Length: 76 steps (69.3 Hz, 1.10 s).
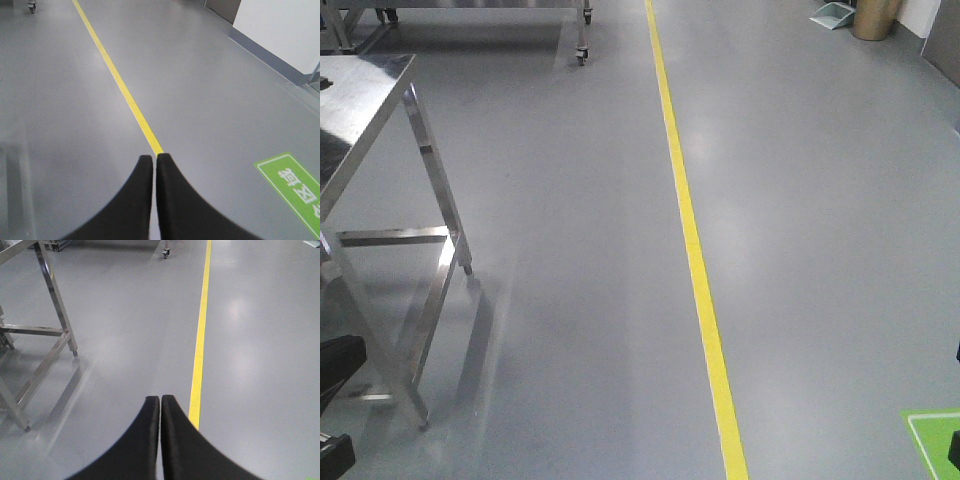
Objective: Move and align brake pads A on conveyor
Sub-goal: 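Drive along the yellow floor line with empty grippers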
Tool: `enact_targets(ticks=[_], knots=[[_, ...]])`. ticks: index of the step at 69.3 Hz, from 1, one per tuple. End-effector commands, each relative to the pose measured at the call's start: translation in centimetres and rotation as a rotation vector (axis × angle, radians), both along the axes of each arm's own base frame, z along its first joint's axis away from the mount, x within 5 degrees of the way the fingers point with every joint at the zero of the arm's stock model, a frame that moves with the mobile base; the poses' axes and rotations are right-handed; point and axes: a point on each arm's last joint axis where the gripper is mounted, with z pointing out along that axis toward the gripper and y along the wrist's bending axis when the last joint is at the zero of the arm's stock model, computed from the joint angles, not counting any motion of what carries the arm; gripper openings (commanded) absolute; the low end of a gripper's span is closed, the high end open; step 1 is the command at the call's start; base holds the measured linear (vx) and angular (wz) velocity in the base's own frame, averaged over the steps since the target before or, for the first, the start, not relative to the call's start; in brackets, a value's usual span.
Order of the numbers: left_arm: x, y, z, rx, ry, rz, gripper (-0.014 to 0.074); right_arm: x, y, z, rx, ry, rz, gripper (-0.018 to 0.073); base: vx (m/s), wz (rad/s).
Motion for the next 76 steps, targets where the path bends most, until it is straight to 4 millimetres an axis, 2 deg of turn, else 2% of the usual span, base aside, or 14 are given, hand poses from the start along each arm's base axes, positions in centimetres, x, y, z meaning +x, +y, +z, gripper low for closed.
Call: enact_targets(ticks=[1,76], knots=[[0.26,0.03,1.40,-0.032,-0.078,0.018,-0.0006,0.30,-0.11,1.40,0.004,-0.086,-0.015,-0.0010,0.52,0.00],[0.26,0.03,1.40,-0.032,-0.078,0.018,-0.0006,0.30,-0.11,1.40,0.004,-0.086,-0.015,-0.0010,0.51,0.00]])
